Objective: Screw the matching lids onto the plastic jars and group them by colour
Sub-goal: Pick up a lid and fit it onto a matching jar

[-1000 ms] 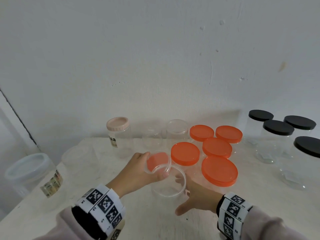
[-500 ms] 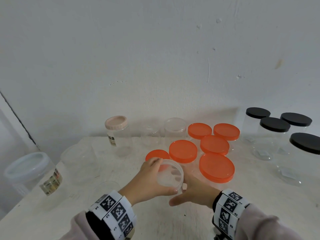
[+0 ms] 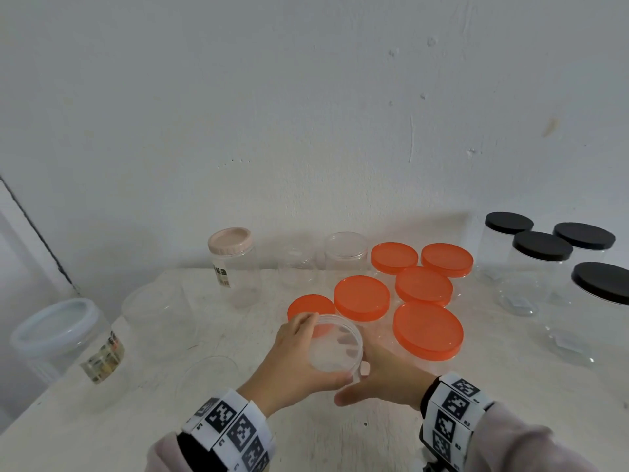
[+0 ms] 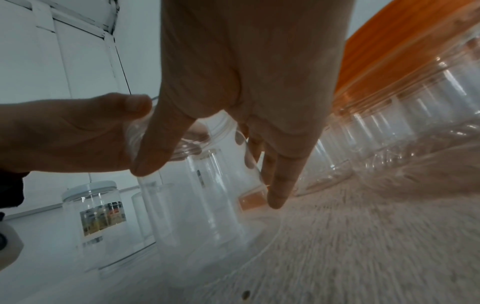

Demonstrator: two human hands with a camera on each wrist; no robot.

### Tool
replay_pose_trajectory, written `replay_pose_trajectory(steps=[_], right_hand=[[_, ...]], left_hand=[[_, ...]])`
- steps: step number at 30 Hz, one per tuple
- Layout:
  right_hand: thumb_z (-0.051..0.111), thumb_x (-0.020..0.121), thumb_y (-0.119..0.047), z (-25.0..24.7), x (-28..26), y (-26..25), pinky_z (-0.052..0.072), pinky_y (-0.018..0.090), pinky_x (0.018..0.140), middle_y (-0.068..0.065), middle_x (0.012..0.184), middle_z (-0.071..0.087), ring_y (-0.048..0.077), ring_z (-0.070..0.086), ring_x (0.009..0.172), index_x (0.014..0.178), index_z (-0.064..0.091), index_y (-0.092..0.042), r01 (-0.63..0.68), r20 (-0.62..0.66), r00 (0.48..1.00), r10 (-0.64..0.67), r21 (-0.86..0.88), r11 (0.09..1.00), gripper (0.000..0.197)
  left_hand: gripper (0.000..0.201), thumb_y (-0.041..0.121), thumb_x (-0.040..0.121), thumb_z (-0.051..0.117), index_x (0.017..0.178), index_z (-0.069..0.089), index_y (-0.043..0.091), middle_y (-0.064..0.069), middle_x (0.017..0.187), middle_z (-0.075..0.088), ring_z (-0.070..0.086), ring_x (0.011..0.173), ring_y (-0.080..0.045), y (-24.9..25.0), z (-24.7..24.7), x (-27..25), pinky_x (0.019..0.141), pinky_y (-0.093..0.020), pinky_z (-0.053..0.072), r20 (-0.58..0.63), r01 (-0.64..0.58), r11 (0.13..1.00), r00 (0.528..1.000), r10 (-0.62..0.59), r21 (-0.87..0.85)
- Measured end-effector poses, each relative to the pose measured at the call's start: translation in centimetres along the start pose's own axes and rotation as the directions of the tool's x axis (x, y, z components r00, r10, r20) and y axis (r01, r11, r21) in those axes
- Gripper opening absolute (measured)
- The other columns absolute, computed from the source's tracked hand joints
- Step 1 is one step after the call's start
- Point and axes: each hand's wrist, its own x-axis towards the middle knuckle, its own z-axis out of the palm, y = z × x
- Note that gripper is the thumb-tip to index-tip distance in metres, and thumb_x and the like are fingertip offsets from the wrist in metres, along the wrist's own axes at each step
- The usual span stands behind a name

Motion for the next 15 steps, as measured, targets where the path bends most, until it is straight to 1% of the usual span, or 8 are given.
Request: replay_pose_trajectory(steps=[4, 6, 7, 8, 10, 11, 13, 15], right_hand=[[0.09, 0.057, -0.04, 0.1, -0.2, -0.6, 0.033, 0.021, 0.099, -0.028, 0.134, 0.033, 0.0, 0.035, 0.126, 0.133, 0.015, -0.057, -0.015, -0.012, 1.0, 0.015, -0.004, 1.0, 0.108], [0.09, 0.059, -0.034, -0.1, -0.6, -1.1, 0.032, 0.015, 0.096, -0.03, 0.133, 0.033, 0.002, 0.033, 0.129, 0.132, 0.013, -0.056, -0.018, 0.002, 1.0, 0.018, -0.024, 1.0, 0.109], [0.09, 0.059, -0.031, -0.3, -0.9, -1.4, 0.031, 0.012, 0.095, -0.029, 0.136, 0.033, 0.003, 0.032, 0.131, 0.135, 0.011, -0.054, -0.019, 0.011, 1.0, 0.019, -0.032, 0.999, 0.112], [0.09, 0.059, -0.031, -0.6, -1.2, -1.8, 0.03, 0.013, 0.099, -0.026, 0.142, 0.03, 0.004, 0.029, 0.134, 0.14, 0.008, -0.05, -0.019, 0.016, 1.0, 0.019, -0.043, 0.999, 0.117], [0.089, 0.059, -0.036, -1.4, -1.8, -3.0, 0.024, 0.026, 0.111, -0.021, 0.152, 0.021, 0.006, 0.024, 0.138, 0.149, 0.0, -0.042, -0.009, 0.016, 1.0, 0.011, -0.116, 0.993, 0.126], [0.088, 0.06, -0.041, -1.8, -2.0, -3.8, 0.021, 0.029, 0.112, -0.02, 0.153, 0.017, 0.005, 0.022, 0.137, 0.149, 0.0, -0.042, 0.008, 0.019, 1.0, -0.005, -0.172, 0.985, 0.126], [0.084, 0.065, -0.049, -2.2, -2.0, -6.0, 0.021, 0.031, 0.112, -0.023, 0.153, 0.012, 0.005, 0.019, 0.137, 0.148, 0.004, -0.045, 0.051, 0.051, 0.998, -0.037, -0.296, 0.954, 0.115], [0.078, 0.071, -0.052, -2.0, -1.5, -8.1, 0.02, 0.036, 0.114, -0.02, 0.155, 0.01, 0.009, 0.014, 0.141, 0.149, 0.009, -0.044, 0.087, 0.111, 0.993, -0.04, -0.456, 0.886, 0.104]], left_hand=[[0.116, 0.067, 0.064, 0.072, 0.152, 0.005, 0.029, 0.019, 0.152, 0.007, 0.015, 0.139, -0.005, -0.3, -0.1, 0.2, 0.103, -0.02, 0.021, 0.033, 0.008, 1.0, 0.999, -0.007, -0.019], [0.124, 0.068, 0.06, 0.075, 0.151, -0.001, 0.032, 0.019, 0.155, 0.003, 0.013, 0.141, -0.005, -0.9, -0.3, 0.1, 0.109, -0.025, 0.021, 0.076, 0.026, 0.994, 0.997, -0.018, -0.102], [0.13, 0.068, 0.057, 0.077, 0.151, -0.005, 0.034, 0.018, 0.156, 0.002, 0.012, 0.142, -0.006, -1.3, -0.4, 0.0, 0.113, -0.028, 0.02, 0.09, 0.045, 0.984, 0.995, -0.03, -0.17], [0.135, 0.069, 0.052, 0.08, 0.15, -0.008, 0.036, 0.018, 0.157, 0.002, 0.011, 0.143, -0.007, -2.0, -0.4, -0.2, 0.115, -0.032, 0.019, 0.092, 0.069, 0.968, 0.995, -0.048, -0.24], [0.143, 0.067, 0.046, 0.083, 0.149, -0.012, 0.04, 0.018, 0.156, 0.006, 0.013, 0.143, -0.009, -3.4, -0.2, -0.5, 0.115, -0.036, 0.019, 0.095, 0.112, 0.937, 0.992, -0.085, -0.332], [0.143, 0.065, 0.046, 0.085, 0.148, -0.013, 0.041, 0.019, 0.155, 0.009, 0.016, 0.142, -0.008, -4.0, 0.0, -0.7, 0.115, -0.036, 0.019, 0.107, 0.125, 0.926, 0.99, -0.093, -0.357], [0.141, 0.054, 0.049, 0.088, 0.147, -0.011, 0.042, 0.019, 0.151, 0.016, 0.021, 0.137, -0.006, -4.7, 0.6, -0.8, 0.113, -0.031, 0.021, 0.143, 0.146, 0.901, 0.985, -0.095, -0.409], [0.131, 0.041, 0.053, 0.091, 0.147, -0.001, 0.042, 0.018, 0.146, 0.024, 0.03, 0.132, -0.006, -4.7, 1.3, -0.7, 0.109, -0.023, 0.029, 0.158, 0.141, 0.866, 0.985, -0.073, -0.48]])
